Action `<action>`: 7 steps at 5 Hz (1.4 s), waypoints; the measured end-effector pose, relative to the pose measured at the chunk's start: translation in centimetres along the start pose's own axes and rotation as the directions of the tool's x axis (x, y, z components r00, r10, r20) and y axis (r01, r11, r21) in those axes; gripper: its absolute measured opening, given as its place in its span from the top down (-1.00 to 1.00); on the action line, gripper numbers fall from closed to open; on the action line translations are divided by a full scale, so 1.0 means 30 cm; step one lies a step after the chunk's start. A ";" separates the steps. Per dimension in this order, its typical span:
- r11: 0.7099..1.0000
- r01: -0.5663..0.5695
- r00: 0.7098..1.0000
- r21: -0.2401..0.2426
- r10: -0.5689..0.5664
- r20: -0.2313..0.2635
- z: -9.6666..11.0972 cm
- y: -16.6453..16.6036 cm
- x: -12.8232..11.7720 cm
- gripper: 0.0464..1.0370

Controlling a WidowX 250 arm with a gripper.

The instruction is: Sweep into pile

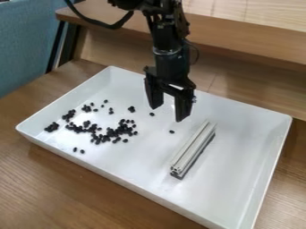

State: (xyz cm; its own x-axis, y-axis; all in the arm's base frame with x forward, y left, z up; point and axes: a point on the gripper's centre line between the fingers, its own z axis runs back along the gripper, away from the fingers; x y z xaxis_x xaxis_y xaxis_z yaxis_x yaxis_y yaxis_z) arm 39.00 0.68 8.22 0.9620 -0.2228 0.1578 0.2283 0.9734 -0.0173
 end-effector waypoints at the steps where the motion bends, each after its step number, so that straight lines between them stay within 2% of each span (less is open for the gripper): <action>1: 1.000 -0.008 0.999 -0.015 0.008 -0.040 -0.050 -0.006 -0.017 -0.92; 2: 0.998 -0.017 0.998 -0.054 0.014 -0.060 -0.076 -0.083 -0.034 -0.92; 3: 0.996 -0.005 1.000 -0.086 0.004 -0.010 -0.014 -0.153 -0.015 -0.92; 4: 0.995 -0.011 1.000 -0.099 0.013 0.022 0.032 -0.168 -0.018 -0.92; 5: 0.992 -0.019 0.999 -0.128 0.023 0.029 0.027 -0.186 -0.032 -0.92; 6: 0.992 -0.011 1.000 -0.127 0.013 0.014 -0.001 -0.206 -0.030 -0.92; 7: 0.994 -0.007 0.999 -0.107 0.004 -0.032 -0.066 -0.239 -0.038 -0.92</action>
State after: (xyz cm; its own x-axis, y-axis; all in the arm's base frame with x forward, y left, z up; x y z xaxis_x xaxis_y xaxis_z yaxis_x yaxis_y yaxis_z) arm 36.57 -6.16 6.21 0.9672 -0.2208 0.1258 0.2361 0.9638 -0.1242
